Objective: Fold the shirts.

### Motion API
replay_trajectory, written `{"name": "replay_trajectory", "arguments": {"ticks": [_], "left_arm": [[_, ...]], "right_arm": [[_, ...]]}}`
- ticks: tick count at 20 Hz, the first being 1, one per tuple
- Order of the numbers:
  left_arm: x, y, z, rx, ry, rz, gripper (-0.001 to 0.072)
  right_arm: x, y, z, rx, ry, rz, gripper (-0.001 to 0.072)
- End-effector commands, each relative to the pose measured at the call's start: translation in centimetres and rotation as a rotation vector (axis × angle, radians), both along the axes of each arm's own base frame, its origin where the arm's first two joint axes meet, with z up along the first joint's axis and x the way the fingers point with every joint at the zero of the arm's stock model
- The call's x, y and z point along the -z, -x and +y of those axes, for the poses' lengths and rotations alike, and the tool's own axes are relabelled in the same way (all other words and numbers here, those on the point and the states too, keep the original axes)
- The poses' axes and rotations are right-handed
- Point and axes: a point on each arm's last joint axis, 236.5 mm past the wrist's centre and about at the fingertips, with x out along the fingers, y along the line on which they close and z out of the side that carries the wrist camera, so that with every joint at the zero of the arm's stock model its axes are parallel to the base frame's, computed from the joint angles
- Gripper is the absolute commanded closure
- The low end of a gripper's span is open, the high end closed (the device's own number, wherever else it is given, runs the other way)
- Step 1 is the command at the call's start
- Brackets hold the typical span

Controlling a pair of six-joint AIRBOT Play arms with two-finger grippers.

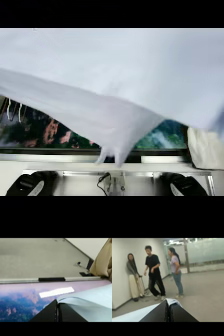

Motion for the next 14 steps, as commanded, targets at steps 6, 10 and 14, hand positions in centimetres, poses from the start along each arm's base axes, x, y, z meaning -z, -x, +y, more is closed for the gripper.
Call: {"name": "replay_trajectory", "arguments": {"ticks": [6,10,14], "left_arm": [[22.1,-6.8,-0.6,-0.033,-0.161,0.515,0.0673],[26.2,-6.6,-0.6,-0.031,-0.184,0.605,0.0673],[26.3,-6.4,-0.5,-0.031,-0.187,0.613,0.0673]], "right_arm": [[30.1,-25.0,9.6,-0.099,-0.016,0.717,0.0651],[47.1,-23.2,16.1,-0.301,-0.153,1.254,0.0357],[48.5,-19.7,15.5,-0.395,-0.093,1.398,0.0094]]}}
